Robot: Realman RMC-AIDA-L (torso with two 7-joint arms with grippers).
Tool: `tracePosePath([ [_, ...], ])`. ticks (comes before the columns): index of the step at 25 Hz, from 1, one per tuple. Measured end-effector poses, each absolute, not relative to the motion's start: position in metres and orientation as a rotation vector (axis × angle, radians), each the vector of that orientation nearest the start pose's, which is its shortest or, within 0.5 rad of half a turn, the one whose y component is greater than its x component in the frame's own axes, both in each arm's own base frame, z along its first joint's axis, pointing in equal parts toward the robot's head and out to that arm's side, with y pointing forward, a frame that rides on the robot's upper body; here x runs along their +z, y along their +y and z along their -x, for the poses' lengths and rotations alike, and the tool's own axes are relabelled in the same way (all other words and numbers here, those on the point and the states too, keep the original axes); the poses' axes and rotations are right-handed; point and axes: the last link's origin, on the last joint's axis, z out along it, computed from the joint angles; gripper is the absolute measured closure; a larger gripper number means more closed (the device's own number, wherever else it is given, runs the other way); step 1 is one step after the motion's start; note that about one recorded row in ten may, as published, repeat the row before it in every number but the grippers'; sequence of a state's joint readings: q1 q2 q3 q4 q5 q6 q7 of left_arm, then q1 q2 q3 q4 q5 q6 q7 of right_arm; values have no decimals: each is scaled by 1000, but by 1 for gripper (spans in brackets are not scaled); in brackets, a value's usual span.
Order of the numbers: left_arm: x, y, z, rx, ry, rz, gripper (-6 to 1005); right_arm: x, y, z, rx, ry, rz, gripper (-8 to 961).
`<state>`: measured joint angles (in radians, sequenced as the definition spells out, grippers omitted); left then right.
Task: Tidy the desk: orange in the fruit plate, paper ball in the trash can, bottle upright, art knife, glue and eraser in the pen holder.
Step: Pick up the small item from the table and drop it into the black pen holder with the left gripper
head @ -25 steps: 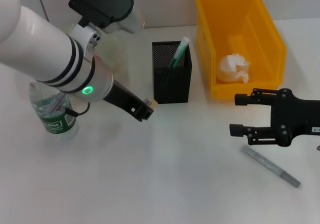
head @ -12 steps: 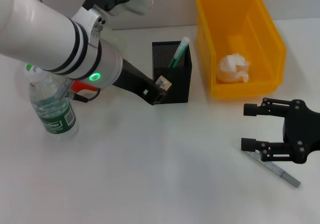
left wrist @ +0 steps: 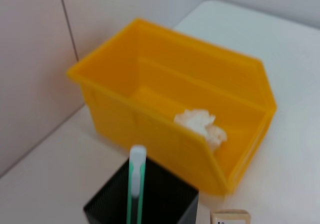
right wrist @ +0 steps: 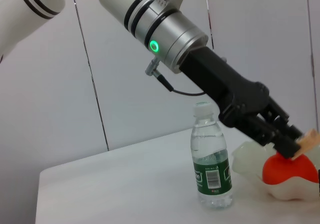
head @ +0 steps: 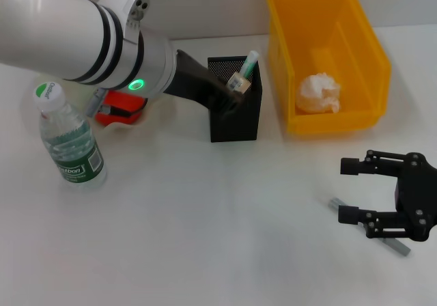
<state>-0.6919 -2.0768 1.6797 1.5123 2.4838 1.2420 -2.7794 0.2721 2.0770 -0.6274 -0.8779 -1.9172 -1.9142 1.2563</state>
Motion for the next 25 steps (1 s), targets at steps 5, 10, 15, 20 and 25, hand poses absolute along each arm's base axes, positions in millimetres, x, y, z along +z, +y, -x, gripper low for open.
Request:
tracePosePath([
  [5, -39, 367, 57, 3, -530, 2624, 729, 51, 244, -292, 850, 421, 2730, 188],
  [10, -37, 371, 58, -81, -503, 2599, 729, 51, 244, -292, 850, 423, 2729, 189],
  [15, -46, 380, 67, -166, -520, 2599, 729, 51, 244, -292, 851, 421, 2730, 190],
  [20, -60, 387, 75, -175, -500, 2609, 728, 51, 245, -291, 853, 420, 2732, 189],
  [25, -66, 393, 79, -212, -471, 2588, 728, 51, 246, -290, 854, 419, 2734, 189],
])
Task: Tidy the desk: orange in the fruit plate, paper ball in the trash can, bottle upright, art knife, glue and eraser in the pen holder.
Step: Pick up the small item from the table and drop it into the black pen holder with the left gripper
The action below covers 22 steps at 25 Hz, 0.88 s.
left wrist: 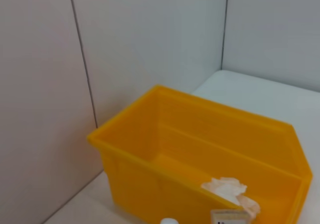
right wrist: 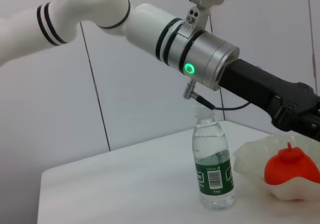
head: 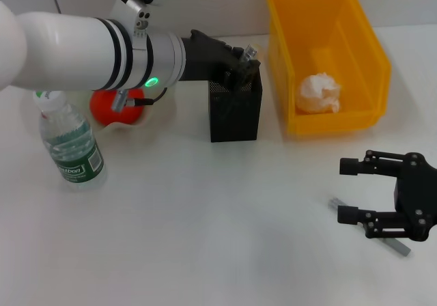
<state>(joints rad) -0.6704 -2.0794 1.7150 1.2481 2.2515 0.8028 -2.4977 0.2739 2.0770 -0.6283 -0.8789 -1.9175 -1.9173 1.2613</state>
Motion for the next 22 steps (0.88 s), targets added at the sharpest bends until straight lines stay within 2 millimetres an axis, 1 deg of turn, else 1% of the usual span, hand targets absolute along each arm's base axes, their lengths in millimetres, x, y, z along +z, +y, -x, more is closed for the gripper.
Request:
tracePosePath([
  [4, -67, 395, 79, -232, -467, 2580, 728, 50, 247, -289, 852, 418, 2737, 188],
  [5, -70, 400, 80, -243, -462, 2574, 728, 50, 247, -289, 852, 418, 2737, 188],
  [12, -74, 410, 86, -235, -470, 2541, 728, 51, 248, -290, 850, 420, 2732, 189],
  [22, -76, 413, 93, -221, -479, 2525, 728, 51, 248, -290, 847, 422, 2728, 189],
])
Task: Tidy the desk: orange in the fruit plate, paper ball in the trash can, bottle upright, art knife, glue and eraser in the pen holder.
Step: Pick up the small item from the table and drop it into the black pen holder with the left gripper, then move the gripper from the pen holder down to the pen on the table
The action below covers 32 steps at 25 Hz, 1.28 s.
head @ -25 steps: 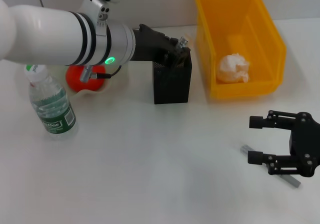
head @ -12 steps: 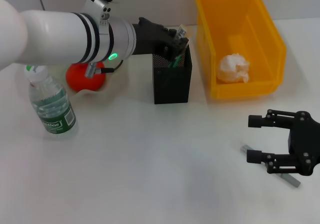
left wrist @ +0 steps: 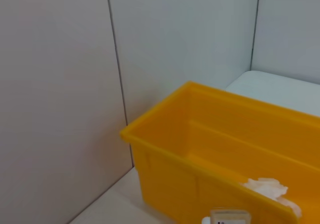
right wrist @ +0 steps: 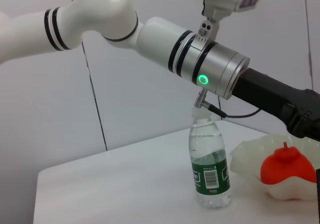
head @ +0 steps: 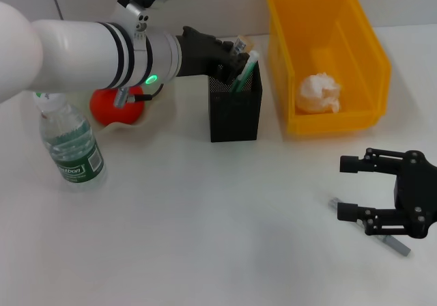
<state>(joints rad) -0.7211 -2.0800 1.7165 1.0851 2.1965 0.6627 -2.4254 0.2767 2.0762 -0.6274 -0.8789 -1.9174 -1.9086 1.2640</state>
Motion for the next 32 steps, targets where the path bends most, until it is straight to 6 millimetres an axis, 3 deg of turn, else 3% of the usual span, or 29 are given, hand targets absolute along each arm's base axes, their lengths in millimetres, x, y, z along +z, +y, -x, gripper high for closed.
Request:
tracePosePath([
  [16, -78, 411, 96, -219, -490, 2521, 728, 52, 249, -290, 850, 421, 2725, 189],
  [23, -78, 411, 96, -217, -493, 2525, 546, 52, 249, -290, 849, 421, 2724, 189],
  [28, -79, 409, 94, -216, -483, 2533, 477, 52, 249, -290, 847, 421, 2724, 190],
  [32, -79, 406, 91, -208, -465, 2553, 478, 52, 249, -290, 845, 421, 2724, 188],
])
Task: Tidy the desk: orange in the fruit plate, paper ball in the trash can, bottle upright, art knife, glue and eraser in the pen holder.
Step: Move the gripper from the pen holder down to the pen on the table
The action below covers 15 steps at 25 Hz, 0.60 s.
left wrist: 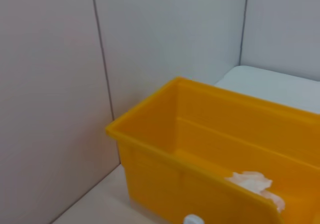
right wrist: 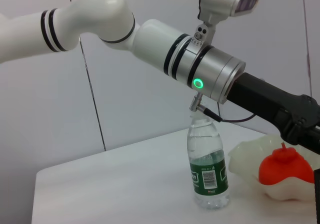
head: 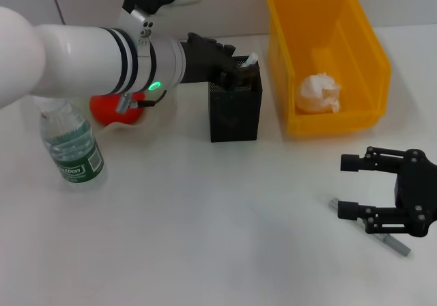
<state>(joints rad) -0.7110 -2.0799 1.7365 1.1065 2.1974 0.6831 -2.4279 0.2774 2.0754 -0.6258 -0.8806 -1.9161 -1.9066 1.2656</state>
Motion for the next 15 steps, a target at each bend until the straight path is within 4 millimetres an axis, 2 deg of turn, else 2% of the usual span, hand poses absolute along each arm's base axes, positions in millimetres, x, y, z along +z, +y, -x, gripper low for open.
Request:
tracePosePath([
  [8, -70, 394, 78, -241, -404, 2587, 479, 52, 247, -291, 843, 429, 2723, 188],
  [9, -62, 387, 71, -266, -356, 2596, 479, 52, 247, -292, 843, 430, 2723, 188],
  [13, -62, 387, 71, -266, -356, 2596, 480, 52, 246, -292, 841, 434, 2722, 188],
  [14, -32, 369, 64, -313, -298, 2598, 480, 52, 246, -293, 841, 435, 2722, 188],
  [15, -28, 367, 65, -316, -300, 2595, 477, 52, 246, -293, 840, 436, 2722, 189],
])
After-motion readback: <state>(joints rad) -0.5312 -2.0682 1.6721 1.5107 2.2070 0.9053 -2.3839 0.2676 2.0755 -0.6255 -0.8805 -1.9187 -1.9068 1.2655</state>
